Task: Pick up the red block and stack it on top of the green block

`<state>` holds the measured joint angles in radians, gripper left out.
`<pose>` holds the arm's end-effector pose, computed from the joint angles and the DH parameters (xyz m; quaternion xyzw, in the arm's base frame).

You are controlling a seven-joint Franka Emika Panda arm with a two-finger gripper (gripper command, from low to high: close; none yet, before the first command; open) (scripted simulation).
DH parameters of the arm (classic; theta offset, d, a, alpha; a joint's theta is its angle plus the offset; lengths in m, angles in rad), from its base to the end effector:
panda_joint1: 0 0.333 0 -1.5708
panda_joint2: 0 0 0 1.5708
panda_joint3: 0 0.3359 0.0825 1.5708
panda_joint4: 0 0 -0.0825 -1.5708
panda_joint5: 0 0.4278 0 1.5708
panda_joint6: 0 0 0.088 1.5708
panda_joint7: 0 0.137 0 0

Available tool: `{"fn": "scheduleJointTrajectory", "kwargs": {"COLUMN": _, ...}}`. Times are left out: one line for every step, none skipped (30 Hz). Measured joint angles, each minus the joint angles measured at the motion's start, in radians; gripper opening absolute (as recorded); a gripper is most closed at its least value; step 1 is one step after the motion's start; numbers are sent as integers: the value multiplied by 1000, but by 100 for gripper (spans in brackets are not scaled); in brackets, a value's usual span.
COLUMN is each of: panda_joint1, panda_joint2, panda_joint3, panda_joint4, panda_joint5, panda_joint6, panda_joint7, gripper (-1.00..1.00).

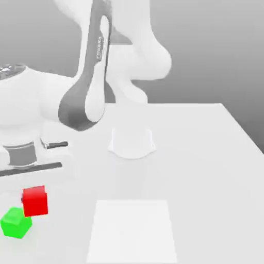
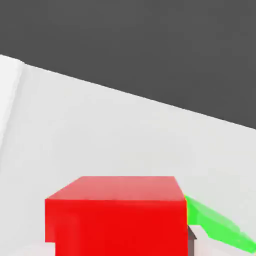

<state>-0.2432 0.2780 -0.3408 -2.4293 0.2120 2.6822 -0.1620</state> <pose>0.4205 -0.2953 0.1496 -0.9553 0.2958 0.0002 0.0009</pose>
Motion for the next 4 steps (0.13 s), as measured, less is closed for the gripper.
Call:
{"fn": "scheduleJointTrajectory", "kwargs": {"panda_joint1": -21, "panda_joint2": 32, "panda_joint3": 12, "panda_joint4": 7, "panda_joint5": 26, "panda_joint6": 23, "panda_joint7": -22, "gripper": 100}}
{"fn": "scheduleJointTrajectory", "kwargs": {"panda_joint1": -21, "panda_joint2": 32, "panda_joint3": 12, "panda_joint4": 7, "panda_joint5": 26, "panda_joint6": 23, "panda_joint7": -22, "gripper": 100}}
{"fn": "scheduleJointTrajectory", "kwargs": {"panda_joint1": -21, "panda_joint2": 32, "panda_joint3": 12, "panda_joint4": 7, "panda_joint5": 26, "panda_joint6": 23, "panda_joint7": -22, "gripper": 100}}
{"fn": "scheduleJointTrajectory", "kwargs": {"panda_joint1": -21, "panda_joint2": 32, "panda_joint3": 12, "panda_joint4": 7, "panda_joint5": 26, "panda_joint6": 23, "panda_joint7": -22, "gripper": 100}}
